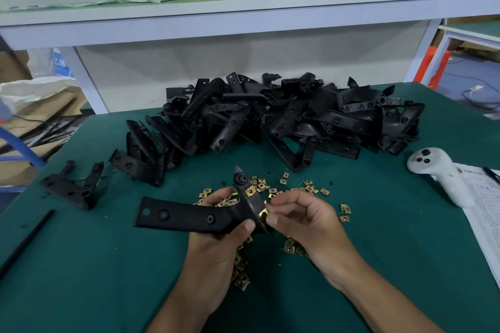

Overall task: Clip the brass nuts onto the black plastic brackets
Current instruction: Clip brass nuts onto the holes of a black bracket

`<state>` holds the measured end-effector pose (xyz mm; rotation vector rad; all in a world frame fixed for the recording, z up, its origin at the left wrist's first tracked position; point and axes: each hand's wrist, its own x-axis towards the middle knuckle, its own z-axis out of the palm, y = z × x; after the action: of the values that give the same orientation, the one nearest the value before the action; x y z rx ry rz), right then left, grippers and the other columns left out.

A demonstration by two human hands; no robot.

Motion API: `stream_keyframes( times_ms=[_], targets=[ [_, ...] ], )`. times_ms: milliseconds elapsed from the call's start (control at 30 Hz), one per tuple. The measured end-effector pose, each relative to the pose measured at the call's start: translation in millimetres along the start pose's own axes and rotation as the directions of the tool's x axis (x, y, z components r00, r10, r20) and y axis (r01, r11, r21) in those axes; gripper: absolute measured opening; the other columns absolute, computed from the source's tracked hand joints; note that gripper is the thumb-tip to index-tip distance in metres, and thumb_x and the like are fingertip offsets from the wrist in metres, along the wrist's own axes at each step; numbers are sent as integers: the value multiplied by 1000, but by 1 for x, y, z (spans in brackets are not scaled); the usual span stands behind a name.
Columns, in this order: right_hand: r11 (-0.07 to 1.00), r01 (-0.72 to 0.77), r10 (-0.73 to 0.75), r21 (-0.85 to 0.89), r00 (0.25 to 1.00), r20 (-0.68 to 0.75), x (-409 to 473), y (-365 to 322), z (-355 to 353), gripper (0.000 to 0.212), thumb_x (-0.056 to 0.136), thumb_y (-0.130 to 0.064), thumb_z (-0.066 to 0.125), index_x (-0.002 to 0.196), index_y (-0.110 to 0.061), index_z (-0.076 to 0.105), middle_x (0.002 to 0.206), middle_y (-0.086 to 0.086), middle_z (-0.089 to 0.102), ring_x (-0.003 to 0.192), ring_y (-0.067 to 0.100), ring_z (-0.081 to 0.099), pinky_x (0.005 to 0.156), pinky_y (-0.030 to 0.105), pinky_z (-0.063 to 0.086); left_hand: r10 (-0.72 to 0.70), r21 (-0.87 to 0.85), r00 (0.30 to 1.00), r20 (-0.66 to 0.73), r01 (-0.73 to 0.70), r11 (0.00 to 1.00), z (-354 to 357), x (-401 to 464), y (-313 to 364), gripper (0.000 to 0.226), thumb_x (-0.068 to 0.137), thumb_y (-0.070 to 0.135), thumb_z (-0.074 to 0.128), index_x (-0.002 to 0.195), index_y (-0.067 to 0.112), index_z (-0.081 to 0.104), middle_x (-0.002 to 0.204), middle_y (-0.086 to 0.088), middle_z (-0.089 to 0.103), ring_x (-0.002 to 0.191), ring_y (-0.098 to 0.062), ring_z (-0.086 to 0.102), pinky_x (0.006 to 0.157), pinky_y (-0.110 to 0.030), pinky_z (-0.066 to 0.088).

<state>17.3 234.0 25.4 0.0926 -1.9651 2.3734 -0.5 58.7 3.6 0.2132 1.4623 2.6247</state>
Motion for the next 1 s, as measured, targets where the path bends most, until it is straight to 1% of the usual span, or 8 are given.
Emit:
stream_keyframes(
  times_ms=[100, 200, 400, 533, 633, 733, 867, 1000],
  targets=[
    [992, 41, -44, -121, 999, -22, 0, 6, 2, 39, 58, -26, 92, 92, -33, 76, 92, -5, 76, 92, 9, 71, 79, 20, 54, 35, 30, 999, -29, -34, 999, 1, 0, -3, 57, 73, 1, 76, 124, 15, 57, 115, -17, 72, 111, -26, 69, 87, -26, 55],
    [951, 100, -122, -291, 991, -57, 2, 10, 5, 42, 63, -25, 93, 96, -41, 72, 96, -11, 76, 94, 8, 70, 80, 20, 52, 54, 75, 996, -65, -50, 996, 4, 0, -5, 43, 74, 2, 74, 111, 22, 66, 109, -12, 74, 108, -23, 70, 85, -24, 56],
    [813, 280, -397, -510, 908, -135, -11, -30, -6, 39, 72, -25, 88, 100, -40, 65, 96, -21, 75, 77, 11, 66, 70, 18, 51, 37, 21, 996, -83, -36, 999, 3, -9, 15, 41, 82, 14, 75, 121, 15, 65, 126, -17, 69, 120, -29, 65, 88, -32, 58],
    [619, 358, -602, -699, 788, -129, -50, -74, -38, 35, 73, -27, 84, 96, -39, 61, 95, -23, 74, 76, 9, 67, 69, 18, 50, 68, 331, 987, -147, -16, 944, 4, -15, 25, 19, 81, 21, 78, 99, 26, 75, 111, -8, 75, 107, -34, 69, 82, -44, 62],
    [524, 289, -655, -801, 738, -163, -102, -92, -69, 35, 72, -22, 83, 95, -38, 62, 97, -26, 73, 83, 3, 67, 71, 11, 46, 37, 631, 998, -53, 5, 776, 40, -30, 18, 14, 72, 36, 83, 84, 38, 75, 89, 8, 76, 84, -19, 74, 77, -43, 61],
    [470, 176, -678, -865, 699, -226, -165, -99, -103, 39, 70, -13, 86, 94, -34, 65, 98, -25, 73, 83, 1, 66, 72, 13, 46, -79, 581, 997, 24, 50, 812, 86, -61, -10, 16, 63, 34, 82, 77, 34, 76, 80, 6, 75, 68, -15, 74, 62, -35, 61],
    [443, -11, -683, -896, 644, -346, -250, -104, -138, 33, 68, -14, 86, 93, -29, 70, 98, -24, 73, 81, -5, 65, 72, 8, 44, -202, 557, 972, 124, 100, 824, 136, -105, -56, 21, 79, 0, 81, 81, 19, 73, 78, -3, 77, 63, -20, 74, 60, -35, 62],
    [470, -189, -654, -862, 582, -484, -331, -109, -162, 36, 76, -17, 83, 105, -33, 70, 102, -21, 71, 87, 2, 68, 76, 12, 47, -270, 572, 914, 304, 52, 819, 189, -149, -93, 21, 82, -5, 77, 90, 12, 68, 77, -1, 77, 59, -20, 73, 61, -38, 60]
  ],
)
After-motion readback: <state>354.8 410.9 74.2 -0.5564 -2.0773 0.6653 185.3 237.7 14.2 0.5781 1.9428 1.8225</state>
